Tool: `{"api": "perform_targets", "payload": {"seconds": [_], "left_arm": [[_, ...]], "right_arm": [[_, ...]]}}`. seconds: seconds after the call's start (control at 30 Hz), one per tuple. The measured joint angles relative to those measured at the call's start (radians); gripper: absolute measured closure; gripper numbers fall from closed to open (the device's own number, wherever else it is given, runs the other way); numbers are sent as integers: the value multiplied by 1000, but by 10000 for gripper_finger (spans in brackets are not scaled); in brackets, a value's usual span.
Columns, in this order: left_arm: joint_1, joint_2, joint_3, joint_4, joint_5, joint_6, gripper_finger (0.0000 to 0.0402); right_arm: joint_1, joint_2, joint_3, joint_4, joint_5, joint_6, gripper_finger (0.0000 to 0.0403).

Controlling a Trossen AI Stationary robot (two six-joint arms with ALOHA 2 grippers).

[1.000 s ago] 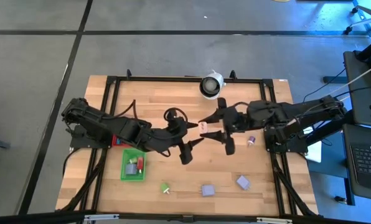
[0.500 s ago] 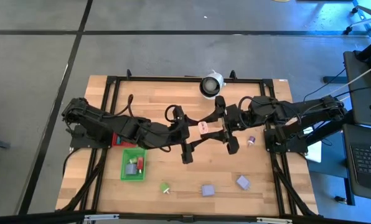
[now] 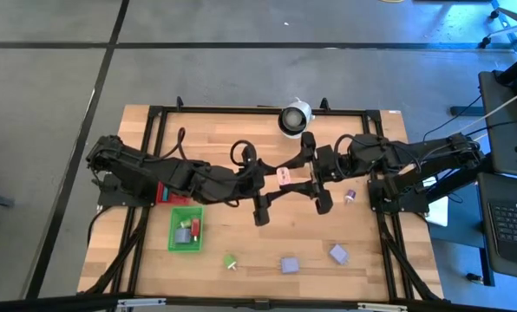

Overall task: Pick & Place Office items
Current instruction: Put the white charger adapter into the green bin

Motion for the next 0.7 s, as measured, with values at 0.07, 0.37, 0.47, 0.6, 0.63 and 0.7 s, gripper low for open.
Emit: {"api": "perform_targets", "payload": {"seconds": [0.07, 0.37, 0.47, 0.6, 0.63, 0.7], "left_arm": [[0, 0, 0, 3, 2, -2, 201], [0, 2, 0, 0, -4, -62, 201], [1, 2, 0, -19, -44, -97, 201], [7, -13, 0, -91, -74, -170, 201], [9, -18, 0, -128, -78, -202, 201], [12, -24, 0, -206, -70, -287, 200]], "right_arm": [[0, 1, 0, 1, 15, 0, 177], [-13, -11, 0, -29, 27, 23, 78], [-19, -50, 21, -145, 27, 27, 53], [-19, -95, 107, -393, 26, 93, 37], [-18, -102, 128, -452, 25, 120, 36], [-12, -117, 161, -552, 18, 176, 36]]}}
